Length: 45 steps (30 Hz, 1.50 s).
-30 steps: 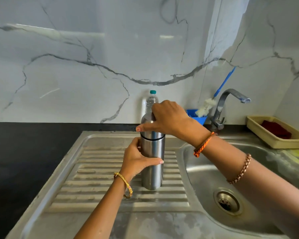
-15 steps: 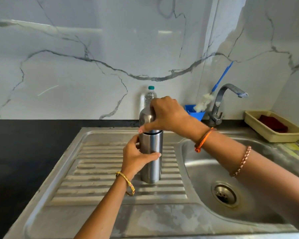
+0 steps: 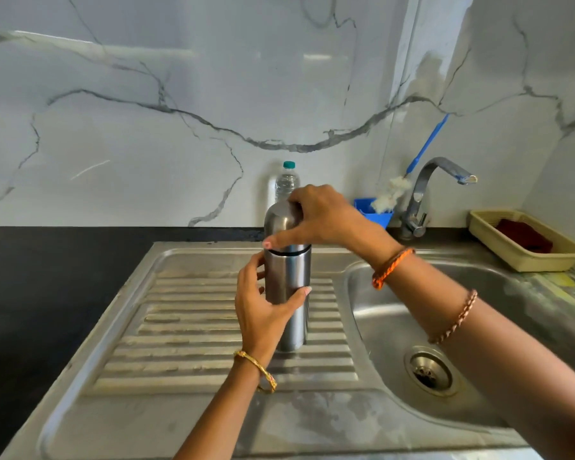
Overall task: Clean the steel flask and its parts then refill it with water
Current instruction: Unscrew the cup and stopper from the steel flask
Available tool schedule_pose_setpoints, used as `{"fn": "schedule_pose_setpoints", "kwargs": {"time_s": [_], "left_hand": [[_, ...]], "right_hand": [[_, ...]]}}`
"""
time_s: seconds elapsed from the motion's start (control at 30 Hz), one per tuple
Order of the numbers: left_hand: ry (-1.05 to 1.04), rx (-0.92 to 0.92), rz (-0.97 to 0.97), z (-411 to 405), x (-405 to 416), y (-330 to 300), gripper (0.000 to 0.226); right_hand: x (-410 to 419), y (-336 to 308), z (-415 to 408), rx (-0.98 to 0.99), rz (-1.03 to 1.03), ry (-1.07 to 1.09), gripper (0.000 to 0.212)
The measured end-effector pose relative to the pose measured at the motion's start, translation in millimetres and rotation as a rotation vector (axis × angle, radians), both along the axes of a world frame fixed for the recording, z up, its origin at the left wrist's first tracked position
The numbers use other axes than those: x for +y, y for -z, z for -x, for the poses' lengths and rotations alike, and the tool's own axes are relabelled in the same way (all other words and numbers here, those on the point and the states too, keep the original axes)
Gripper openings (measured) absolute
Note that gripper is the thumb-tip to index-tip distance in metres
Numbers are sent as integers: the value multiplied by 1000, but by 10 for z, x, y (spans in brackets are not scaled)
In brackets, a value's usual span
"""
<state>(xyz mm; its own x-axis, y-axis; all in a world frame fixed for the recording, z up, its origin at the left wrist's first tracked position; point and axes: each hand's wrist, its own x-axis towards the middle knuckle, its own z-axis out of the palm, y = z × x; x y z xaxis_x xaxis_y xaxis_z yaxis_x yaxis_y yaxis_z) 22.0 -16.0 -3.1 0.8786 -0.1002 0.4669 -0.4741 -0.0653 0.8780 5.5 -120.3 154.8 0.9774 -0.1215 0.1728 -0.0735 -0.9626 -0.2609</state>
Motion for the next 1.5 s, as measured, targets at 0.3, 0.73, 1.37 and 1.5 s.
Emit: {"fn": "schedule_pose_setpoints", "kwargs": {"time_s": [0.3, 0.73, 1.37, 1.5], "left_hand": [[16, 53, -48, -87, 34, -87, 76], [25, 75, -68, -106, 62, -81, 70], [-31, 100, -71, -101, 77, -117, 71], [-47, 96, -76, -78, 62, -133, 70]], "right_hand": [[-155, -295, 60, 211, -404, -80, 68], [-100, -261, 99, 204, -347, -133, 62], [-174, -201, 3, 170, -310, -40, 64], [100, -89, -51, 5, 154, -7, 53]]}}
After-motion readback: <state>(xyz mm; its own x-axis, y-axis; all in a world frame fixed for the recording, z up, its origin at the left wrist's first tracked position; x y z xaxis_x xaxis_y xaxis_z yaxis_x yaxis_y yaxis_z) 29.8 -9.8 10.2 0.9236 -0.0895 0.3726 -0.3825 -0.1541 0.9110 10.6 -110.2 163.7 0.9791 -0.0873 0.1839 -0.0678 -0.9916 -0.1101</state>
